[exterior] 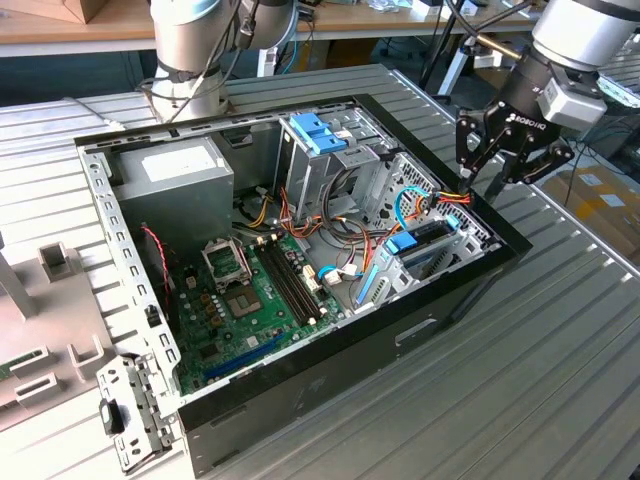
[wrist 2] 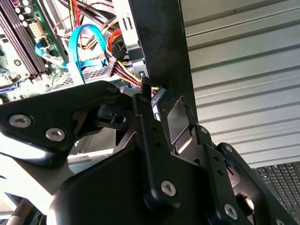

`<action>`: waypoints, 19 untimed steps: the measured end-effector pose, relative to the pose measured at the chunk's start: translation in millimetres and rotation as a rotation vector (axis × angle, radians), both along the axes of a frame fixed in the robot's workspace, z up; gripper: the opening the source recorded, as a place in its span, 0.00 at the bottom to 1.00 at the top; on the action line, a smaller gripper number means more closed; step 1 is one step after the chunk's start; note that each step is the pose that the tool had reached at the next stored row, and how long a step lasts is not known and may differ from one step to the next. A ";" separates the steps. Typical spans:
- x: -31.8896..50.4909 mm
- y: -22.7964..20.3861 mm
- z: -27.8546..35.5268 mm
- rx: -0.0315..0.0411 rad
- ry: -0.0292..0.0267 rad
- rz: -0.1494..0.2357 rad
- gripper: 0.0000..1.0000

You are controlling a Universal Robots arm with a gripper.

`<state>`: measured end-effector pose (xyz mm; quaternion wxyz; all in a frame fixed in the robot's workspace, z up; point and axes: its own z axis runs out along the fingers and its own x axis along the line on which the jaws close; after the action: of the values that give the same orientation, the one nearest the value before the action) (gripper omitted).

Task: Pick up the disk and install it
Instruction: 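Insert the first disk wire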

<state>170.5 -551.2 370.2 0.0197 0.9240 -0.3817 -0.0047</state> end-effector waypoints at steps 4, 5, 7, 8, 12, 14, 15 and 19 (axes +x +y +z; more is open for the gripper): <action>0.0 -2.3 -1.9 0.0003 0.0000 0.000 0.42; 0.0 -2.8 -2.7 0.0002 0.0000 0.000 0.42; 0.0 -4.2 -4.3 0.0002 0.0000 0.000 0.42; 0.0 -4.6 -4.5 0.0001 0.0000 0.000 0.42; 0.0 -4.7 -5.9 0.0001 0.0000 0.001 0.42; 0.0 -4.8 -6.3 0.0000 0.0000 0.001 0.42; 0.0 -4.8 -6.4 -0.0001 0.0000 0.001 0.42; 0.0 -4.8 -6.8 0.0001 0.0000 0.001 0.42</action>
<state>170.5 -556.0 363.4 0.0197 0.9242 -0.3814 -0.0047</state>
